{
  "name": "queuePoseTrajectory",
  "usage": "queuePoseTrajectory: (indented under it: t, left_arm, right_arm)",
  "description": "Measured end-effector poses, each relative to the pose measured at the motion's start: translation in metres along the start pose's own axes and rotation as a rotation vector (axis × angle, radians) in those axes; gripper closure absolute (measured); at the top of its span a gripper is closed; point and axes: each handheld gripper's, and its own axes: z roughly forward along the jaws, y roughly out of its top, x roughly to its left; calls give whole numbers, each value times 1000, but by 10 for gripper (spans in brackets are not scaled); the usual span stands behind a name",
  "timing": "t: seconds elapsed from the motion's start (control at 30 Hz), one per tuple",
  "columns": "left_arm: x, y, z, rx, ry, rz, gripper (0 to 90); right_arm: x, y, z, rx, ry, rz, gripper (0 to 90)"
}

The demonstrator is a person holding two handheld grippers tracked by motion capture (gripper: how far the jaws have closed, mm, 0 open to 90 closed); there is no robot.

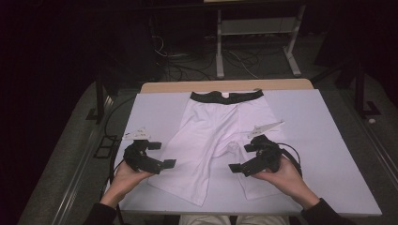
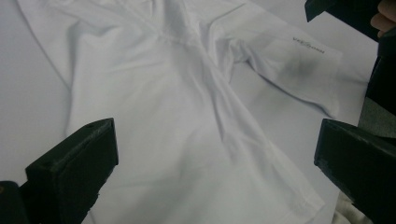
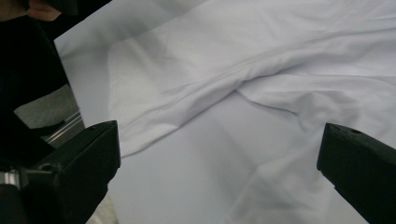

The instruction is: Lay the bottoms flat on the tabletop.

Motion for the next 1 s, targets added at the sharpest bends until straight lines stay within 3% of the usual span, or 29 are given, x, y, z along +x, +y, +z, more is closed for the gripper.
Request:
queuePoseTrajectory:
  t: [0.23,0.4,0.67,1.0]
  left_arm:
    - [-6,5,13,-51,-1,27,0]
    - [-9,4,21,-60,26,46,0]
    - [-10,-11,28,-81,40,56,0]
    - [-10,-28,25,-123,51,56,0]
  right_arm:
    - [-20,-16,-24,-70,-37,26,0]
    - [-36,-29,-39,-109,-61,60,0]
    - [-53,-53,-55,-155,-96,99,0]
    - [-67,-82,-65,-217,-140,125,0]
